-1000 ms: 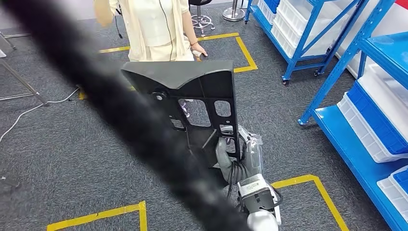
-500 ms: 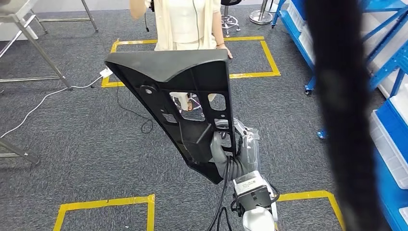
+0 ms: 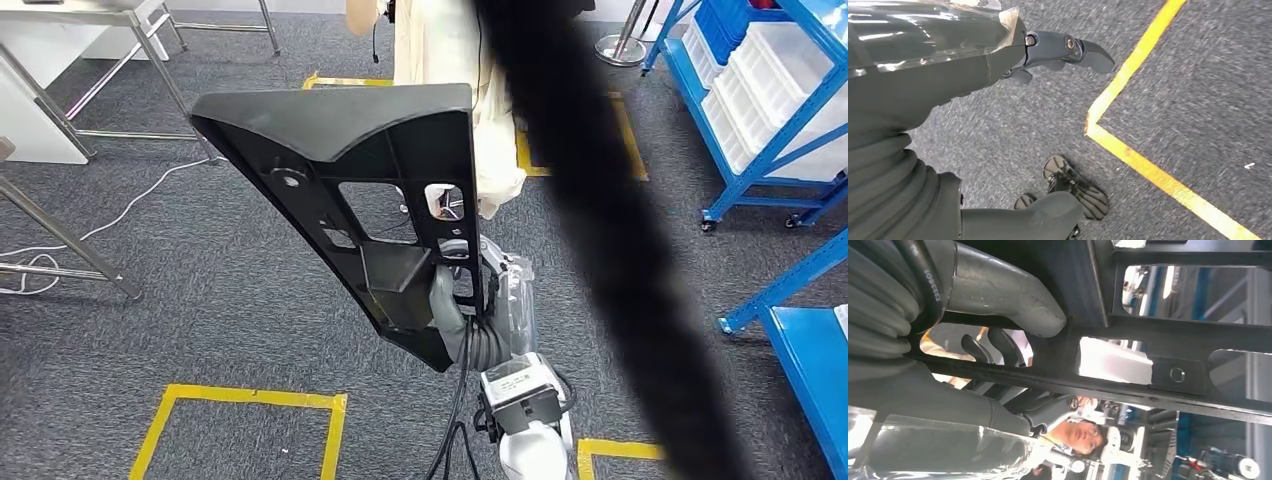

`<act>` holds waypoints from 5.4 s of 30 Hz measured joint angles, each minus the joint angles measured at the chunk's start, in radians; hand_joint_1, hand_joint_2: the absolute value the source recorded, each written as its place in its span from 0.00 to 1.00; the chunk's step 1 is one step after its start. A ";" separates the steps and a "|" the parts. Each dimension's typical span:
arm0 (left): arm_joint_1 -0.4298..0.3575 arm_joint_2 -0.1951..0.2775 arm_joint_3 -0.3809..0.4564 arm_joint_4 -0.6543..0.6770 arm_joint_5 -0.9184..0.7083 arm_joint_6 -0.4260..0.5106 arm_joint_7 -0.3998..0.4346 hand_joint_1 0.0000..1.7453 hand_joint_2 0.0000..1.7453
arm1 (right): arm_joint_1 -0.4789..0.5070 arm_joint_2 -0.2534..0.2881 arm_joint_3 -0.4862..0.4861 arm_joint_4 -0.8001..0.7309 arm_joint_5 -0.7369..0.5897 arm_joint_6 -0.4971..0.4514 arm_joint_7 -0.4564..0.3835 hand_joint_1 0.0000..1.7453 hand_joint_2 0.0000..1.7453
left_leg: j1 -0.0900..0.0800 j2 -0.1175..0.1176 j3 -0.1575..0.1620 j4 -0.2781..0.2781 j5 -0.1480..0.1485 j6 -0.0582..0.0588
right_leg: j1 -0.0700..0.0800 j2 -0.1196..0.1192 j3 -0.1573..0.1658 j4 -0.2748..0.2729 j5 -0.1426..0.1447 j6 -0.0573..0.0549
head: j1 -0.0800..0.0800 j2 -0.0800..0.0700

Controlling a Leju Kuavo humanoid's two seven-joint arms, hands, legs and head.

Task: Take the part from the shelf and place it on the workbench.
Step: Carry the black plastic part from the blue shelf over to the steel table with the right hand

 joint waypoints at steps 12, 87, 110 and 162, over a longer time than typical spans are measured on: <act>-0.013 -0.006 0.020 0.002 0.013 0.027 0.000 0.00 1.00 | -0.058 0.018 0.021 0.039 -0.020 0.008 -0.002 1.00 1.00 | -0.001 0.158 0.007 0.001 -0.011 -0.006 | 0.024 -0.118 0.009 -0.002 -0.015 -0.004 | -0.003 0.000; -0.038 -0.005 -0.205 0.008 -0.326 0.026 -0.072 0.00 1.00 | 0.027 -0.198 -0.149 -0.133 0.014 -0.083 0.099 1.00 1.00 | -0.021 -0.001 -0.019 0.016 0.008 0.046 | 0.023 0.034 -0.019 0.043 -0.040 0.016 | -0.001 0.000; -0.043 -0.013 -0.264 0.008 -0.317 -0.002 -0.022 0.00 1.00 | 0.076 -0.283 -0.202 -0.150 -0.030 -0.089 0.080 1.00 1.00 | 0.002 0.102 -0.002 -0.006 0.002 0.029 | 0.007 -0.060 -0.002 0.097 -0.103 0.035 | 0.003 0.000; -0.019 -0.006 -0.230 0.010 -0.262 -0.080 -0.058 0.00 1.00 | -0.134 -0.300 -0.139 0.121 -0.094 -0.099 0.034 1.00 1.00 | 0.022 0.054 0.033 -0.027 -0.011 0.008 | -0.026 -0.019 -0.059 0.071 -0.025 0.090 | 0.010 0.000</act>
